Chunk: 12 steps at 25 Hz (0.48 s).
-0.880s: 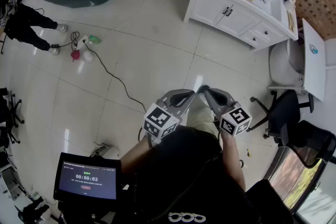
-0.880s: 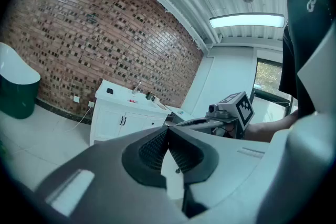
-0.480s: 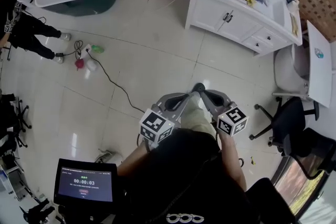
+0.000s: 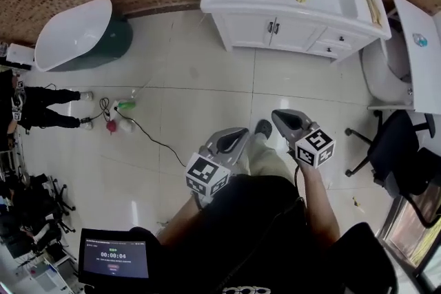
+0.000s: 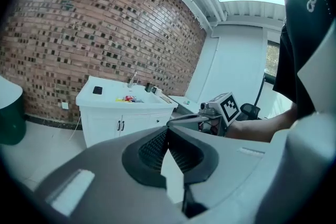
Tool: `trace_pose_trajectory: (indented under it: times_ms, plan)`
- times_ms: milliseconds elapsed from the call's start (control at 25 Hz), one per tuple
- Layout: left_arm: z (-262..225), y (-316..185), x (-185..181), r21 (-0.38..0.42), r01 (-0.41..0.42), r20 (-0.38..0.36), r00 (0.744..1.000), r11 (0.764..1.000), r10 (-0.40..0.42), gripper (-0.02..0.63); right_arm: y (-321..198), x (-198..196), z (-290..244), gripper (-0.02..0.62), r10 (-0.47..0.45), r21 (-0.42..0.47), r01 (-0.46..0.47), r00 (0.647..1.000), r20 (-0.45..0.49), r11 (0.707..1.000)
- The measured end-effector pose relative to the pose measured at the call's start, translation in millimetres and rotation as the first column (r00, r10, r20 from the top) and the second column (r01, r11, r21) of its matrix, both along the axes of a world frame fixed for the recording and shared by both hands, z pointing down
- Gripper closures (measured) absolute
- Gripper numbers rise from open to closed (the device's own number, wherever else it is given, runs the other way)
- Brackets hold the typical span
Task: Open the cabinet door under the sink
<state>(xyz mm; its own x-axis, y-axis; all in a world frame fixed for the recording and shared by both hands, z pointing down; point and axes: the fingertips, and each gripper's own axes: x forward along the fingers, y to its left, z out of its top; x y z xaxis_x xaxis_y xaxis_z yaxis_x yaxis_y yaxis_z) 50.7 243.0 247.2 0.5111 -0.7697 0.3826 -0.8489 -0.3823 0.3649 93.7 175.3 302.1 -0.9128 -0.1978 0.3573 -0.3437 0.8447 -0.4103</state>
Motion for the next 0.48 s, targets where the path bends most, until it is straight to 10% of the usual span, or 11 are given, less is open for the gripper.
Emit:
trace_pose_trajectory:
  times_ms: [480]
  plan:
    - [12,-69,37,-0.045,-0.058,-0.006,0.998,0.997,0.058,0.589,-119,41,9,0.604,0.103,0.023,-0.102,0.995,-0.016,0.994]
